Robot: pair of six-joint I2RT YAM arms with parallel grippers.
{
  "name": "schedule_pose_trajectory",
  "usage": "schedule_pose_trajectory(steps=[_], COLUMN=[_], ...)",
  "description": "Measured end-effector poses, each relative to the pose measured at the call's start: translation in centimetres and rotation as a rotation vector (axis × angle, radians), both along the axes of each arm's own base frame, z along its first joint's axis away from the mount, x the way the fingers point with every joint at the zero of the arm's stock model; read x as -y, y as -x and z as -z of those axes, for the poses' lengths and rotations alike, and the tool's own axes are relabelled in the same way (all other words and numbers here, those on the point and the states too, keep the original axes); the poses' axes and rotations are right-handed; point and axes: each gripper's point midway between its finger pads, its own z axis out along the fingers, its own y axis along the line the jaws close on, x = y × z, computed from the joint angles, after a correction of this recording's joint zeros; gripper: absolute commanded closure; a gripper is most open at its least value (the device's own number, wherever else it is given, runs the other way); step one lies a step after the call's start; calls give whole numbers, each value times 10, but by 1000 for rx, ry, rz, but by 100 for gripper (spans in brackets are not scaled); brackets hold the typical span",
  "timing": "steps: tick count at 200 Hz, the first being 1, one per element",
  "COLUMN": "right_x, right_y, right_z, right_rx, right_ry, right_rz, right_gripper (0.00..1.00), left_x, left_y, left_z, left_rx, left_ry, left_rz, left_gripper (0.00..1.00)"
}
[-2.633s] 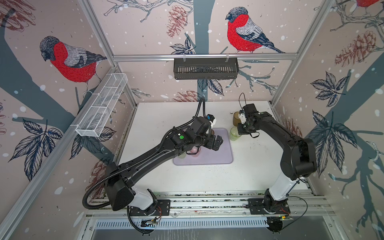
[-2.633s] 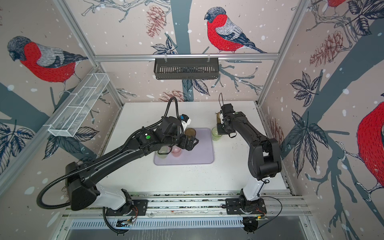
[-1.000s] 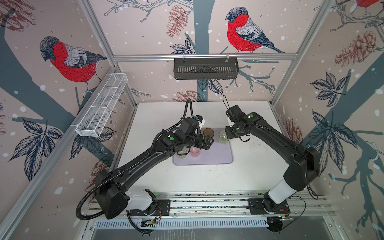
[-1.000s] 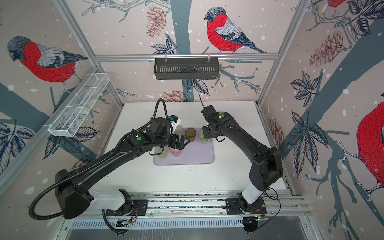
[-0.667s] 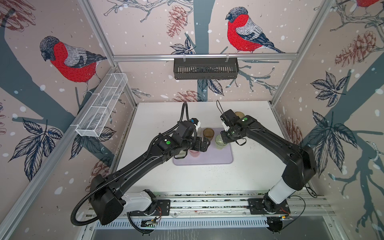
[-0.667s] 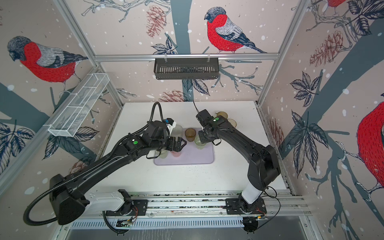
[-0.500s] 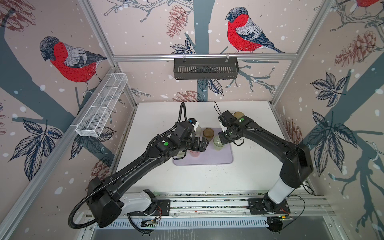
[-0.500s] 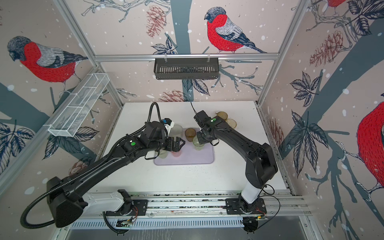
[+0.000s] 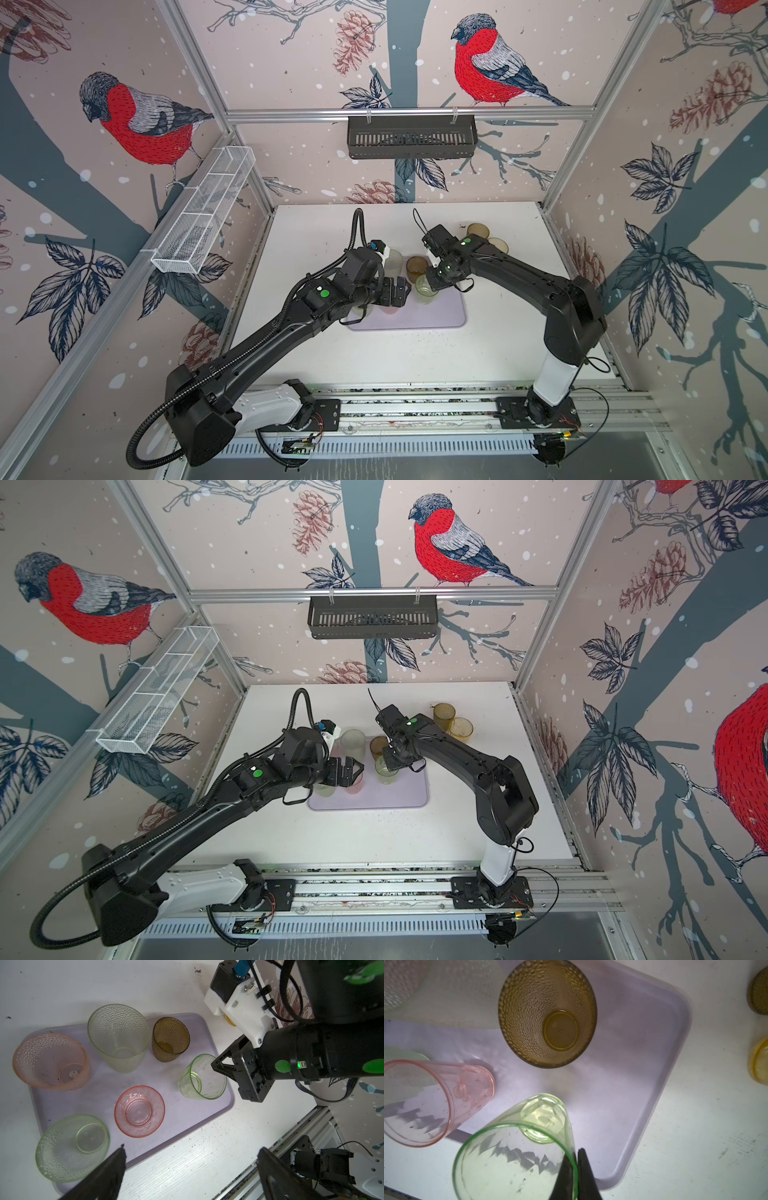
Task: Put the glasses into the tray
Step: 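Lift the light green cup and carry it over the tray with the right gripper, then lower the light green cup onto the tray beside the pink cup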
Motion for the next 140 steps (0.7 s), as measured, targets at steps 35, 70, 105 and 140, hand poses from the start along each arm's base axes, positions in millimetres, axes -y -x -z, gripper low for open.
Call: schedule_pose_trajectory(steps=[35,70,105,140], right_x=[-9,-14,-16,-15], right_y=[2,5,6,9], right_z=[6,11,16,22], right_rx=[-9,-18,-18,-27], right_ry=[4,12,13,18], right_rz=[-20,-34,-41,-41], right_gripper=[95,95,95,95], left_x=[-6,-9,-12,-15], left_y=[2,6,8,10], left_z=[0,2,4,6], left_rx=[3,-5,-11,-13], left_ry=[-8,-11,-8,-7], left_rz=[-11,-16,-28,-39], left_gripper=[2,2,2,2])
